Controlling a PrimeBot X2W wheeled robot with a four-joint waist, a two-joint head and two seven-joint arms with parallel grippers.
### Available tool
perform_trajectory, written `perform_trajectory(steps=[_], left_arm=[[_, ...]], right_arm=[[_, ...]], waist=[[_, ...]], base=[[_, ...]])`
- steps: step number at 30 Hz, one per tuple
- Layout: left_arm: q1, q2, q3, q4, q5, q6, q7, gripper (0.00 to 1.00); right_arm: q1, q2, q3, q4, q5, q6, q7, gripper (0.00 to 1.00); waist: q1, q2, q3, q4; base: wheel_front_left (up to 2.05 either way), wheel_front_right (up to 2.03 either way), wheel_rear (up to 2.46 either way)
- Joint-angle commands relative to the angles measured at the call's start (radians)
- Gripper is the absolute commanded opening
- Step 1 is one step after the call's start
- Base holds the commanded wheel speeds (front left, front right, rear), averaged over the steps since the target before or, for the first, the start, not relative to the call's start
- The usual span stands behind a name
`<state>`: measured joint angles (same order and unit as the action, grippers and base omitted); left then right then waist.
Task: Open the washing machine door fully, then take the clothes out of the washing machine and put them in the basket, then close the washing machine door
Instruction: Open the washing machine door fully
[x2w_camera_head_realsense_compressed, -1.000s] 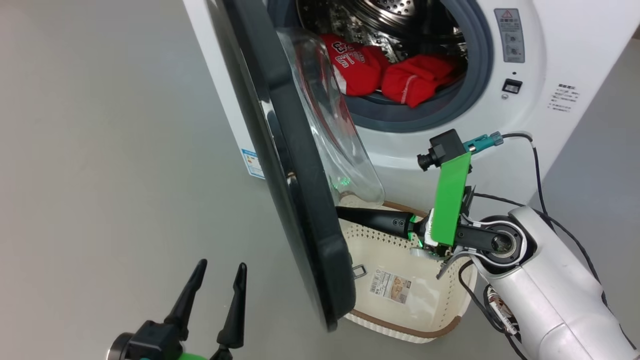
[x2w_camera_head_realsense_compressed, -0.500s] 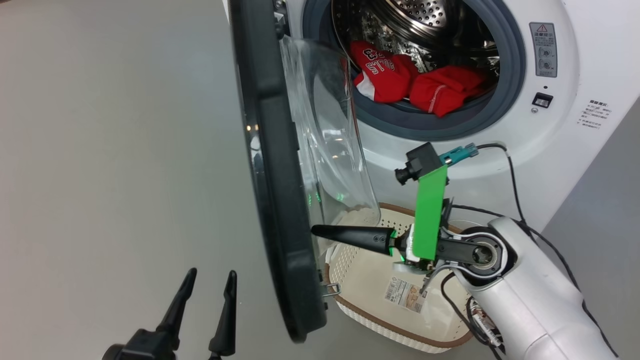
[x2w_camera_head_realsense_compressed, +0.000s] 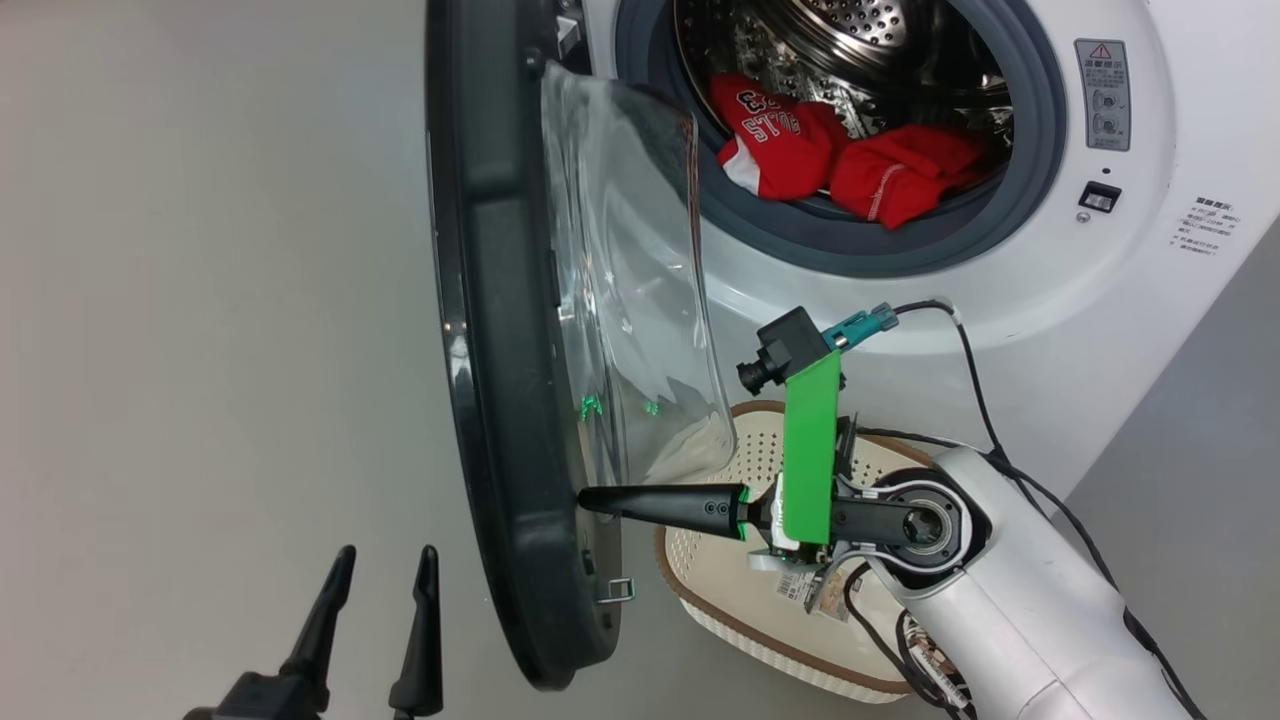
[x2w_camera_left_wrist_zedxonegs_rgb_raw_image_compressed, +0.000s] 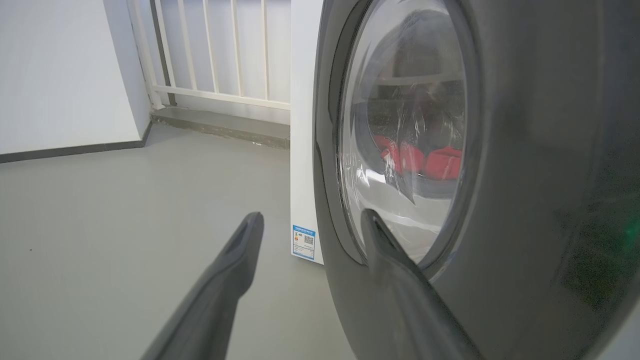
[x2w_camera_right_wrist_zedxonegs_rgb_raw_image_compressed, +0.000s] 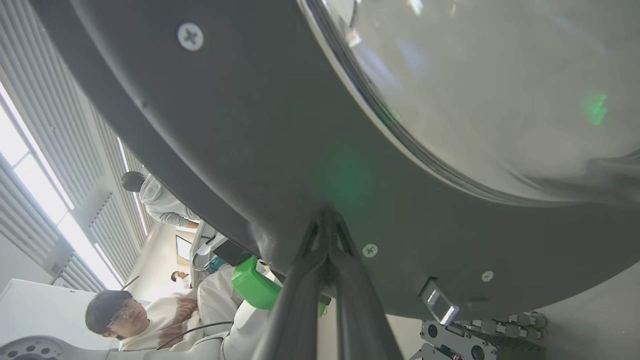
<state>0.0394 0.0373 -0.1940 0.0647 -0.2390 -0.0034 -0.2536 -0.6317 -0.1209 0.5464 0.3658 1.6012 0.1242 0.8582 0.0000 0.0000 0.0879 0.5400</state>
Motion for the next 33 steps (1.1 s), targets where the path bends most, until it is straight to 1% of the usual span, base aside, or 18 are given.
perform_trajectory(steps=[1, 20, 26, 27, 28, 29, 30, 31, 32, 33], left_arm=[[-0.009, 0.013, 0.037, -0.031, -0.001, 0.007, -0.008, 1.0], [-0.004, 0.013, 0.053, -0.043, 0.001, 0.011, -0.008, 1.0], [-0.007, 0.013, 0.057, -0.036, -0.005, 0.008, -0.008, 1.0], [-0.007, 0.013, 0.058, -0.034, -0.006, 0.007, -0.008, 1.0], [-0.007, 0.013, 0.058, -0.031, -0.006, 0.005, -0.008, 1.0], [-0.007, 0.013, 0.059, -0.028, -0.006, 0.004, -0.008, 1.0], [-0.008, 0.013, 0.059, -0.026, -0.005, 0.002, -0.008, 1.0], [-0.008, 0.013, 0.059, -0.023, -0.004, 0.0, -0.008, 1.0], [-0.008, 0.013, 0.06, -0.022, -0.002, -0.001, -0.008, 1.0], [-0.009, 0.013, 0.061, -0.02, -0.001, -0.003, -0.008, 1.0]], right_arm=[[-0.01, 0.037, 0.021, -0.024, -0.011, 0.007, 0.005, 0.0], [-0.017, 0.055, 0.03, -0.017, -0.009, 0.007, 0.008, 0.0], [-0.006, 0.043, 0.027, -0.019, -0.03, 0.007, -0.008, 0.0], [-0.002, 0.039, 0.026, -0.019, -0.034, 0.007, -0.014, 0.07], [0.002, 0.035, 0.024, -0.018, -0.039, 0.007, -0.02, 0.23], [0.006, 0.03, 0.024, -0.018, -0.043, 0.007, -0.025, 0.37], [0.011, 0.025, 0.024, -0.018, -0.049, 0.007, -0.03, 0.46], [0.015, 0.018, 0.026, -0.02, -0.057, 0.007, -0.036, 0.84], [0.021, 0.011, 0.027, -0.022, -0.064, 0.007, -0.043, 1.0], [0.026, 0.006, 0.028, -0.022, -0.068, 0.007, -0.049, 1.0]], waist=[[0.0, 0.0, 0.001, 0.001], [0.0, 0.0, 0.0, 0.002], [0.0, 0.0, -0.007, 0.0], [0.0, 0.0, -0.009, -0.001], [0.0, 0.0, -0.011, -0.001], [0.0, 0.0, -0.012, -0.002], [0.0, 0.0, -0.014, -0.002], [0.0, 0.0, -0.015, -0.003], [0.0, 0.0, -0.016, -0.003], [0.0, 0.0, -0.017, -0.004]], base=[[0.0, 0.0, 0.0], [0.0, 0.0, 0.0], [0.0, 0.0, 0.0], [0.0, 0.0, 0.0], [0.0, 0.0, 0.0], [0.0, 0.0, 0.0], [0.0, 0.0, 0.0], [0.0, 0.0, 0.0], [0.0, 0.0, 0.0], [0.0, 0.0, 0.0]])
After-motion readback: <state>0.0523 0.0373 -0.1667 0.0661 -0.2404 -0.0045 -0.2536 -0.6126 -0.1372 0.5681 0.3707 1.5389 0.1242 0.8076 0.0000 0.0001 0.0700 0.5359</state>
